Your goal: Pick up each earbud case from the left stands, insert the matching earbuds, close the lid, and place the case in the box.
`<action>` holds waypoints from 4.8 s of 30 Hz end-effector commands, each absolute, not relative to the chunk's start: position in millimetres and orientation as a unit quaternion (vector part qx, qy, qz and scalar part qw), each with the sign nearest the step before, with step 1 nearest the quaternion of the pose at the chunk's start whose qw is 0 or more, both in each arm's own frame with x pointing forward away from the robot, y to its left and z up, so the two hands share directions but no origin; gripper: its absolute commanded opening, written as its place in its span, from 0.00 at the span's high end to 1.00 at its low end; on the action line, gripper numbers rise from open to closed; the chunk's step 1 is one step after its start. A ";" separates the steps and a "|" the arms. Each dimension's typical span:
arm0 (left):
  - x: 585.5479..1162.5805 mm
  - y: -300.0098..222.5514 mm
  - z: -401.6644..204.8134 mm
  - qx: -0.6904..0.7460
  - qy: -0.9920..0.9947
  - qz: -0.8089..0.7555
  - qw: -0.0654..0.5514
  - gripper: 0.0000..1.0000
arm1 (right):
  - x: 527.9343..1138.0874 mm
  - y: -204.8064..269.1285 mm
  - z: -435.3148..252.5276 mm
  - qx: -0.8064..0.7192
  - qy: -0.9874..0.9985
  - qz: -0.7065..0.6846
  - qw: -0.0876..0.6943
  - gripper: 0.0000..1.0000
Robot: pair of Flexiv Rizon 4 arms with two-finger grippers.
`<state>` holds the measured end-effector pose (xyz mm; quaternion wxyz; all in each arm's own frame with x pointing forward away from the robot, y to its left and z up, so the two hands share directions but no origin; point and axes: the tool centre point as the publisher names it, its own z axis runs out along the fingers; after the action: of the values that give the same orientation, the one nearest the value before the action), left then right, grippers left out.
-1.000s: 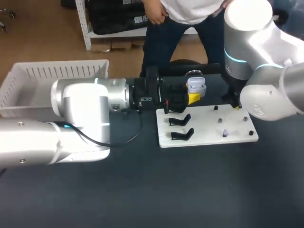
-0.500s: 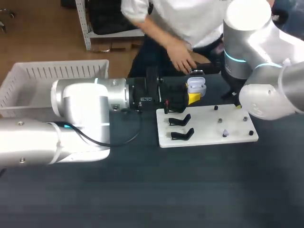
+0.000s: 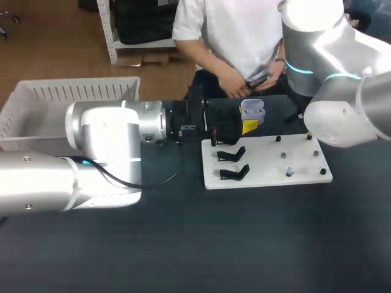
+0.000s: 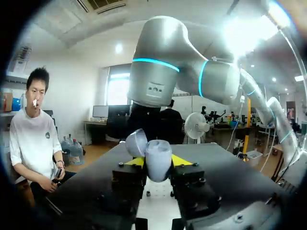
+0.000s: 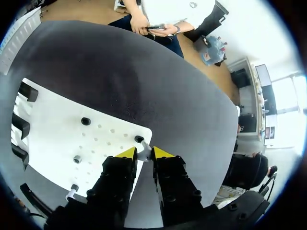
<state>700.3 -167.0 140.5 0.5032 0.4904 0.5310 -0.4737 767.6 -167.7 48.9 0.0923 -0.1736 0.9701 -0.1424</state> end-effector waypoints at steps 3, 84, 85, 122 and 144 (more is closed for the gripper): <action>699.5 -167.3 138.9 0.488 0.529 -0.473 0.508 1.00 | 743.1 -161.9 87.6 -0.167 0.973 -0.133 0.088 1.00; 699.5 -167.3 138.9 0.488 0.529 -0.473 0.508 1.00 | 639.6 -31.1 229.2 0.147 0.976 -0.084 0.140 1.00; 699.5 -167.3 138.9 0.488 0.529 -0.473 0.508 1.00 | 641.3 -28.0 228.3 0.148 0.976 -0.081 0.134 1.00; 699.5 -167.3 138.9 0.488 0.529 -0.473 0.508 1.00 | 676.0 5.7 206.2 0.148 0.983 -0.086 0.061 1.00; 699.5 -167.3 138.9 0.488 0.529 -0.473 0.508 1.00 | 677.2 2.2 194.0 0.153 0.983 -0.086 0.053 1.00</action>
<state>700.4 -166.8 140.3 0.5030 0.4904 0.5310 -0.4738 676.2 1.1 195.2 0.0533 0.1523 0.9833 -0.0840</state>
